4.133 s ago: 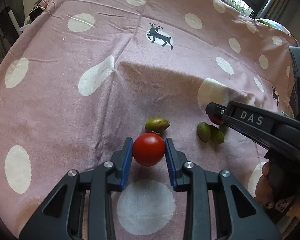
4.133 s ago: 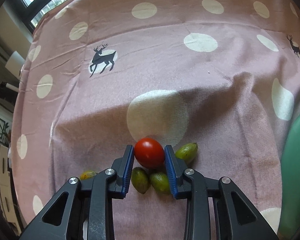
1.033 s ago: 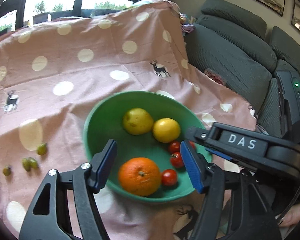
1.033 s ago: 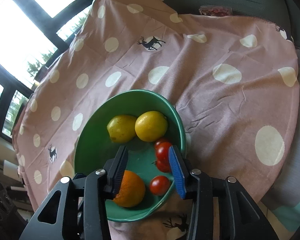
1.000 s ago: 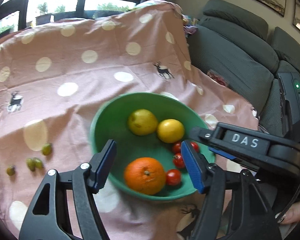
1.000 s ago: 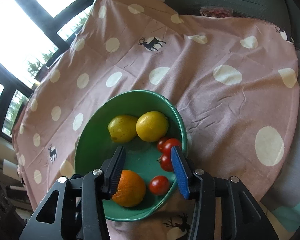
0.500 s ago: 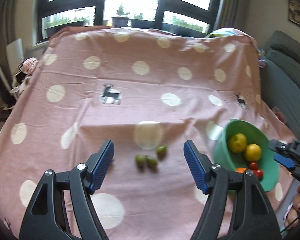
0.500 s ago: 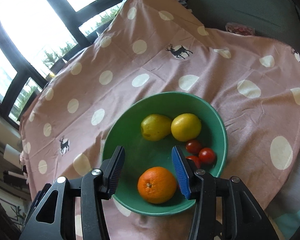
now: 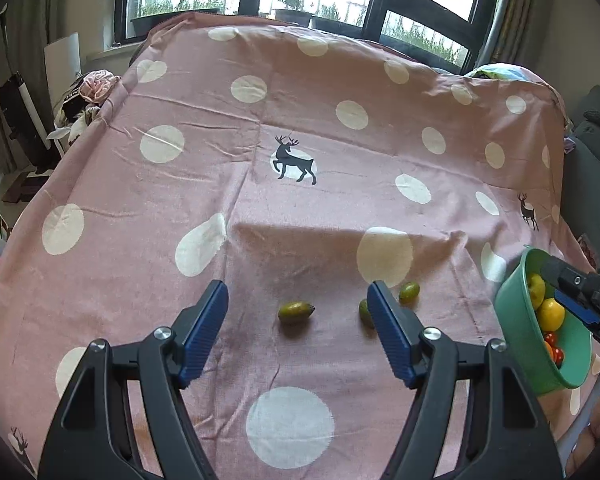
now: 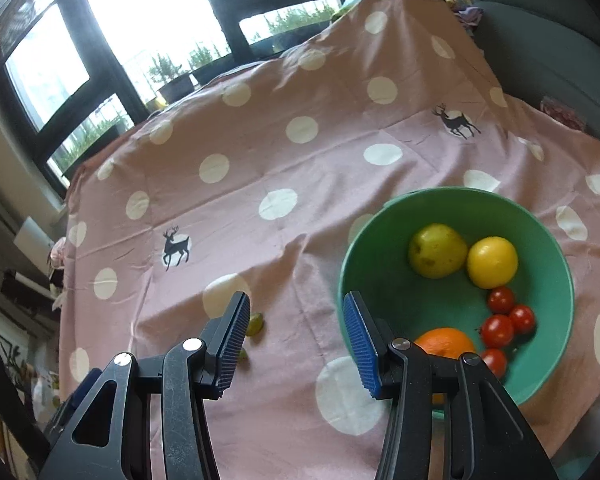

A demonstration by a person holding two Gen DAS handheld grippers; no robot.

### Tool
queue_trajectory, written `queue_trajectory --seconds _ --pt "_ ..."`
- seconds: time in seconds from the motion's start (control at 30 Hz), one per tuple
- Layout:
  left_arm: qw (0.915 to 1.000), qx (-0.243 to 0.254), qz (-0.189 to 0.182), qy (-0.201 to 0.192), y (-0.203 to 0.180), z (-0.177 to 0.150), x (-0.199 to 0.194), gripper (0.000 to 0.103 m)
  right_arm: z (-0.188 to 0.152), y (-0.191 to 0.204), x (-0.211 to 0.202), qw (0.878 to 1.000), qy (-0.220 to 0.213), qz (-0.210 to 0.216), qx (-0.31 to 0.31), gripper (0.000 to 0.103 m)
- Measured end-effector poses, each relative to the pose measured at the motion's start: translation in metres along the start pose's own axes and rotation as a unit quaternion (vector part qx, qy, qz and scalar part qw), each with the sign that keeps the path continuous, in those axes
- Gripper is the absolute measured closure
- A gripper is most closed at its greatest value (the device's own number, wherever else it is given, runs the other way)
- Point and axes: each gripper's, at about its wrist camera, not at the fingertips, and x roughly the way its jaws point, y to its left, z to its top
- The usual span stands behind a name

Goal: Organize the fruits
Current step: 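Move the right gripper from the bowl toward the green olives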

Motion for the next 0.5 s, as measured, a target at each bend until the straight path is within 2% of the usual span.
queue_trajectory --seconds 0.23,0.5 --pt "0.9997 -0.012 -0.011 0.016 0.009 0.0 0.012 0.033 -0.007 0.029 0.035 0.999 0.034 -0.003 -0.039 0.054" --pt "0.9987 -0.017 -0.028 0.04 0.012 -0.001 0.028 0.04 -0.009 0.033 0.063 0.997 0.07 0.018 -0.041 0.054"
